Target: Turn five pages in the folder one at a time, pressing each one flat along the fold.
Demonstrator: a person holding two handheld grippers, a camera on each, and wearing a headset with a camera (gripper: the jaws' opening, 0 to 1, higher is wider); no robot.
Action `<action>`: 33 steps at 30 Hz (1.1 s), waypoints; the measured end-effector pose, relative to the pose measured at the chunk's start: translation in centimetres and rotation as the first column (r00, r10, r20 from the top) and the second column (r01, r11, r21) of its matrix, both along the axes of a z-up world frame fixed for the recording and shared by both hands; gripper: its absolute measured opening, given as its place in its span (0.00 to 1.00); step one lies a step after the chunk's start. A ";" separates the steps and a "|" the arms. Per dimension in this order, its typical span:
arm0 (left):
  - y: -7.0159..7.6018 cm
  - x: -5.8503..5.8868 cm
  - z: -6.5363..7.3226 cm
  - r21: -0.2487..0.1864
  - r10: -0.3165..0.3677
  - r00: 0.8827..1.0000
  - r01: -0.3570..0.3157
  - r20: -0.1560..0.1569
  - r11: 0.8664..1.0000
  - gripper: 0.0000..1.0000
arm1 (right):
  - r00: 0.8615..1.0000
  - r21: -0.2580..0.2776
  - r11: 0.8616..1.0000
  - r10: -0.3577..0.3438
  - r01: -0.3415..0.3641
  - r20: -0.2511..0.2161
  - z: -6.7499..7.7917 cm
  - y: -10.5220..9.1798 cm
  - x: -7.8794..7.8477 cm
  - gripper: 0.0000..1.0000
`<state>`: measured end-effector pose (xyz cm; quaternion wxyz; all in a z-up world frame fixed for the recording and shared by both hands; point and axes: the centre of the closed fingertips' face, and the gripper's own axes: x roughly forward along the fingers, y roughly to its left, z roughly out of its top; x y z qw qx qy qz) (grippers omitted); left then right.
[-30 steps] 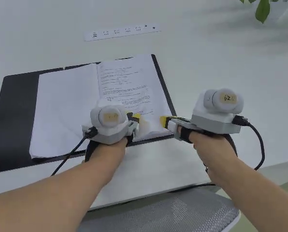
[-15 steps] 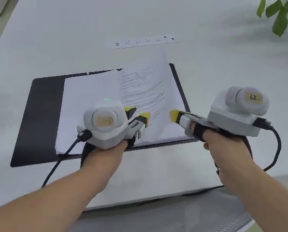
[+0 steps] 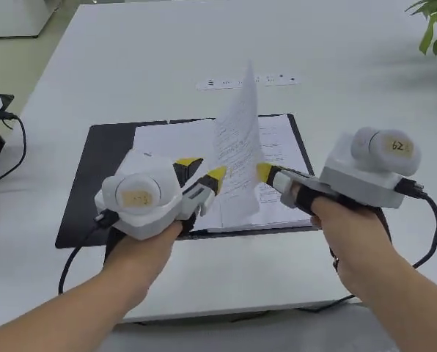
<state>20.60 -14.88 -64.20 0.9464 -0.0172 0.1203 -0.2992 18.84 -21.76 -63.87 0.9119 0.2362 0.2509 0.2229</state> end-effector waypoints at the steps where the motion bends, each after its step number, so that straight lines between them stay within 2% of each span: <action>1: 0.5 0.0 0.2 -0.001 0.007 1.000 -0.007 0.005 1.000 0.22 | 1.000 -0.001 1.000 0.006 -0.006 0.005 0.2 0.4 0.0 0.00; 9: 5.9 0.1 1.6 -0.004 0.076 0.996 -0.076 0.035 0.997 0.22 | 0.996 -0.006 0.996 0.085 -0.085 0.024 1.1 5.3 0.3 0.00; 17: 9.6 -0.4 1.9 0.004 0.111 0.993 -0.111 0.043 0.994 0.22 | 0.987 -0.021 0.987 0.158 -0.158 0.016 0.8 10.3 0.4 0.00; 26: 13.5 0.0 1.4 0.008 0.155 0.987 -0.156 0.038 0.988 0.21 | 0.976 -0.085 0.972 0.216 -0.217 -0.022 -2.1 14.1 0.9 0.00; 31: 14.9 0.2 1.0 0.011 0.173 0.984 -0.174 0.031 0.985 0.21 | 0.969 -0.118 0.962 0.241 -0.245 -0.045 -4.0 16.0 1.2 0.00; 33: 15.4 0.2 0.8 0.014 0.179 0.984 -0.179 0.026 0.984 0.21 | 0.965 -0.126 0.957 0.254 -0.262 -0.071 -5.2 16.8 1.3 0.00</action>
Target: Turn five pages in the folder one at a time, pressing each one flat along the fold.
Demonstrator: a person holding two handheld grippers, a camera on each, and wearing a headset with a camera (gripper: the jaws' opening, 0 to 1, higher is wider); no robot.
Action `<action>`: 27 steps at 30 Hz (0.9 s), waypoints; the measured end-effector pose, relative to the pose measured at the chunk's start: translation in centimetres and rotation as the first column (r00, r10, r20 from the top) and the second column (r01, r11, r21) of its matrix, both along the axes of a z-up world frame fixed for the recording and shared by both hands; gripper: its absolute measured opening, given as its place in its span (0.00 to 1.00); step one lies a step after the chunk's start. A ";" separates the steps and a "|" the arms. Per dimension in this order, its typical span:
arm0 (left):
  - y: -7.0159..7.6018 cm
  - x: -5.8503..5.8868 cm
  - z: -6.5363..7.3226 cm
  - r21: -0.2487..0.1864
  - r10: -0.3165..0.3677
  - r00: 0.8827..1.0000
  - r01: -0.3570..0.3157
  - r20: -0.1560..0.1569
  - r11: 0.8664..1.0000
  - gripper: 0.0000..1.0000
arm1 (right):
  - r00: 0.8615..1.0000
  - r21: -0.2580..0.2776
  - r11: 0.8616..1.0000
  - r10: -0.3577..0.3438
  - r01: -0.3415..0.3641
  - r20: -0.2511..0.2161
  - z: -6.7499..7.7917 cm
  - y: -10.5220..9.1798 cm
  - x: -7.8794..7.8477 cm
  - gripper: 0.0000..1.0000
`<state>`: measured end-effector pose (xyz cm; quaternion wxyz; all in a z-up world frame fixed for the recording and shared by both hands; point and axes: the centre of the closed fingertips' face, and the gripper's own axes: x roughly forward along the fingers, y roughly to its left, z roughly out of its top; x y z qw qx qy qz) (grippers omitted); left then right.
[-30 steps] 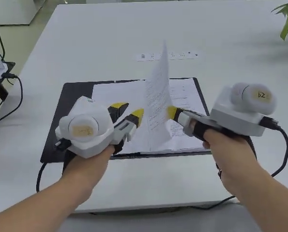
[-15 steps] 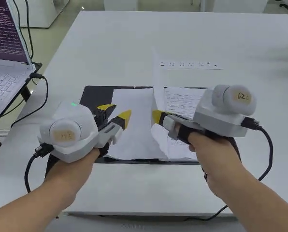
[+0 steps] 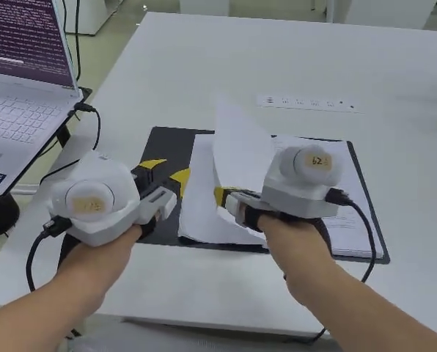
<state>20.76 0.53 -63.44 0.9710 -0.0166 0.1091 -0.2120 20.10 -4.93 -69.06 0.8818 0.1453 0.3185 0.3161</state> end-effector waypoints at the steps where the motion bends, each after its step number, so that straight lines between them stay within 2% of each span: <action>1: 0.2 0.0 -0.1 0.002 0.002 1.000 -0.002 -0.003 1.000 0.21 | 1.000 -0.006 1.000 0.006 -0.006 0.003 -0.4 0.3 0.0 0.00; 7: 2.0 -0.1 -1.6 0.005 0.027 0.999 -0.026 -0.032 1.000 0.21 | 0.998 -0.046 0.999 0.026 -0.029 -0.053 -3.7 2.1 0.0 0.00; 14: 2.9 -0.7 -3.0 0.004 0.050 0.996 -0.050 -0.073 0.999 0.21 | 0.993 -0.065 0.997 0.026 -0.033 -0.113 -6.8 3.0 0.2 0.00; 22: 3.8 -1.1 -4.5 0.001 0.074 0.992 -0.074 -0.106 0.997 0.22 | 0.988 -0.047 0.999 -0.004 -0.004 -0.154 -8.5 3.4 0.1 0.00; 27: 3.9 -1.2 -5.2 0.003 0.072 0.990 -0.072 -0.123 0.997 0.22 | 0.985 -0.036 0.999 -0.013 0.007 -0.172 -9.3 3.3 0.1 0.00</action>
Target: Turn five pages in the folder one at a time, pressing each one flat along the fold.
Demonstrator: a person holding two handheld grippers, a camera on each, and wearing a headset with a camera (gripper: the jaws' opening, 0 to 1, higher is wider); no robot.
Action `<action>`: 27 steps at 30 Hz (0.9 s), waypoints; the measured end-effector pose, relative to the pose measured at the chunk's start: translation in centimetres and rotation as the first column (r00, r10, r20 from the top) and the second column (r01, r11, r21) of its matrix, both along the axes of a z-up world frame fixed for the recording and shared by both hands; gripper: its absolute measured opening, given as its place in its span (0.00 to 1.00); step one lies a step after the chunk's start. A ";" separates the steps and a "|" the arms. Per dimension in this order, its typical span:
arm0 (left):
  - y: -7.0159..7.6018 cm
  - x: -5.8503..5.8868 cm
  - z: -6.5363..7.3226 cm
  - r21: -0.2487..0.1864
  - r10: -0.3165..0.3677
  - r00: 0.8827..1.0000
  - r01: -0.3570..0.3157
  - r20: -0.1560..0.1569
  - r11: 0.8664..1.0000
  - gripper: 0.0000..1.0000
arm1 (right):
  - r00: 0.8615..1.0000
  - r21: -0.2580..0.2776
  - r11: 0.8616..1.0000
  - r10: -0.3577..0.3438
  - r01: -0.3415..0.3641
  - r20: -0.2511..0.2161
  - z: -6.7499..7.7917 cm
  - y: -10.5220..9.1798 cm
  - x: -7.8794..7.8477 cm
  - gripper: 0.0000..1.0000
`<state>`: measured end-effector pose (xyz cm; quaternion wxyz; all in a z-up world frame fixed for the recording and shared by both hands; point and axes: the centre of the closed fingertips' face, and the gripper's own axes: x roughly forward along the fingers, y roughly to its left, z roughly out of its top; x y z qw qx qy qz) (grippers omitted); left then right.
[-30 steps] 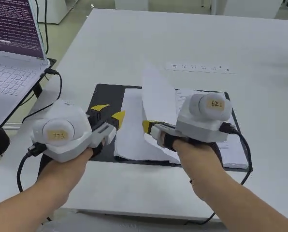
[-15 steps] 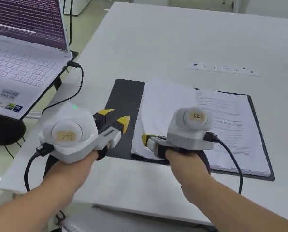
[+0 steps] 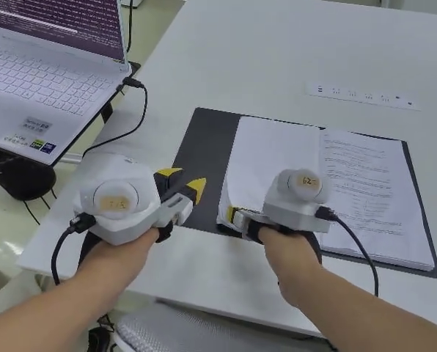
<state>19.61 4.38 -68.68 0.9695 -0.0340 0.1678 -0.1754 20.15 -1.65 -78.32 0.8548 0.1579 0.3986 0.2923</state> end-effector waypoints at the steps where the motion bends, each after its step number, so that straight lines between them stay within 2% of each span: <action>1: 0.0 0.0 -0.2 0.003 -0.003 1.000 0.003 -0.004 1.000 0.22 | 1.000 0.004 1.000 -0.004 0.004 -0.003 -0.1 0.0 0.0 0.00; 7: -0.4 0.1 -0.9 0.014 -0.011 1.000 0.011 -0.022 1.000 0.22 | 1.000 0.019 1.000 -0.013 0.013 -0.004 -0.3 0.0 -0.4 0.00; 11: -0.9 0.0 -1.0 0.018 -0.015 0.999 0.016 -0.033 1.000 0.22 | 1.000 0.037 0.999 0.016 -0.015 -0.002 -0.2 0.5 -0.8 0.03; 13: -1.0 0.2 -1.5 0.022 -0.021 0.999 0.022 -0.049 1.000 0.22 | 0.999 0.040 0.999 0.026 -0.027 0.018 0.1 0.6 -1.1 0.03; 17: -2.0 1.0 -2.2 0.028 -0.044 0.997 0.046 -0.059 0.999 0.23 | 0.999 0.050 0.998 0.024 -0.026 0.040 0.8 0.2 -1.4 0.00; 20: -3.1 1.6 -2.6 0.028 -0.059 0.996 0.061 -0.066 0.998 0.23 | 0.996 0.050 0.999 0.014 -0.019 0.085 1.7 -0.7 -1.3 0.00; 22: -4.1 2.1 -3.0 0.026 -0.073 0.994 0.075 -0.080 0.997 0.23 | 0.996 0.047 0.999 0.006 -0.010 0.091 1.9 -1.5 -1.3 0.00; 26: -6.4 2.7 -3.6 0.029 -0.104 0.990 0.107 -0.094 0.994 0.22 | 0.993 0.061 0.997 -0.053 0.047 0.105 2.4 -3.9 -0.7 0.00; 27: -7.0 2.9 -4.0 0.027 -0.113 0.989 0.116 -0.099 0.993 0.22 | 0.993 0.085 0.994 -0.076 0.068 0.095 2.7 -4.5 -0.6 0.00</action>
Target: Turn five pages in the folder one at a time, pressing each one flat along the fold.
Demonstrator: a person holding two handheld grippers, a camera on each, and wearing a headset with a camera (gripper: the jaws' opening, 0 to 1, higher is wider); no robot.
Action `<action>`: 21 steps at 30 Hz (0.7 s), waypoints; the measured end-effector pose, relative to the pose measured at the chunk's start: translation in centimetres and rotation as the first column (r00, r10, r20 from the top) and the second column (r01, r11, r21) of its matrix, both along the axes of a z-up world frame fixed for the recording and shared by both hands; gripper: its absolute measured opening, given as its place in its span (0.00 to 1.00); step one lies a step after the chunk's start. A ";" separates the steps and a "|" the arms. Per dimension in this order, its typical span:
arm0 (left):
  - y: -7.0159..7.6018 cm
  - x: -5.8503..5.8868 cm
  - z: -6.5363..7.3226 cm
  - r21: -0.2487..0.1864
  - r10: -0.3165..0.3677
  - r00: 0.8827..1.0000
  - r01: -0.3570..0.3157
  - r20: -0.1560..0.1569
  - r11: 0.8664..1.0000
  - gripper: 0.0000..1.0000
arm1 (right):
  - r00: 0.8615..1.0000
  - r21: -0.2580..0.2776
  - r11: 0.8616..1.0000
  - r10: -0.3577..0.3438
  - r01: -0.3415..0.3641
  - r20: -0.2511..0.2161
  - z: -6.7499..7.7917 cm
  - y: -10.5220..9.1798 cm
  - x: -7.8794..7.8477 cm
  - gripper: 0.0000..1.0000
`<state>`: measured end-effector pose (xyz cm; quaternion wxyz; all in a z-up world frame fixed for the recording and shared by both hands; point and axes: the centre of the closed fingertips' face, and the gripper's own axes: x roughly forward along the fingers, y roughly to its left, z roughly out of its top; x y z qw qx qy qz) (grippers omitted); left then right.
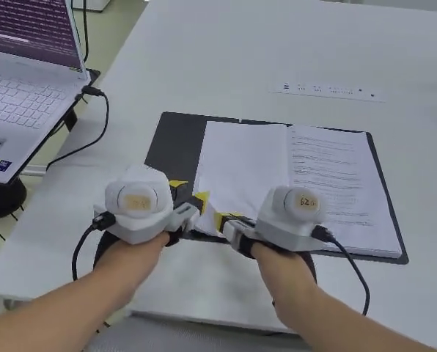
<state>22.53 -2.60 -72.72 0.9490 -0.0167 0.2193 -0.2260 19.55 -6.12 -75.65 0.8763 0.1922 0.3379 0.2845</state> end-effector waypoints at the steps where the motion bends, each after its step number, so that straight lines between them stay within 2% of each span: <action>1: -0.3 0.1 -0.3 -0.004 0.001 1.000 -0.001 -0.009 1.000 0.22 | 1.000 0.015 1.000 -0.013 0.013 -0.006 0.2 -0.3 0.1 0.00; 5: -1.2 0.8 -0.3 -0.047 0.035 0.999 -0.036 -0.021 0.998 0.22 | 1.000 0.066 0.998 -0.013 0.014 -0.017 1.0 -0.8 -0.3 0.00; 12: -1.3 1.2 -0.3 -0.028 0.031 0.999 -0.032 -0.021 0.999 0.22 | 0.999 0.140 0.990 0.035 -0.030 -0.027 1.5 0.4 -1.7 0.03; 15: -1.3 1.1 -0.7 -0.018 0.031 0.999 -0.032 -0.031 0.999 0.21 | 0.999 0.097 0.994 0.053 -0.051 -0.009 1.2 0.2 -1.9 0.00; 17: -1.3 1.2 -1.3 -0.011 0.032 0.999 -0.032 -0.038 0.999 0.21 | 0.999 0.088 0.995 0.037 -0.037 -0.002 1.1 -0.4 -1.7 0.00; 20: -1.8 0.7 -2.1 0.004 0.023 0.997 -0.023 -0.067 1.000 0.22 | 1.000 0.095 0.995 0.000 0.001 -0.011 1.1 -1.5 -1.0 0.00; 21: -1.8 0.5 -2.6 0.012 0.022 0.997 -0.021 -0.071 1.000 0.22 | 1.000 0.094 0.995 -0.013 0.013 0.003 1.2 -2.0 -0.6 0.00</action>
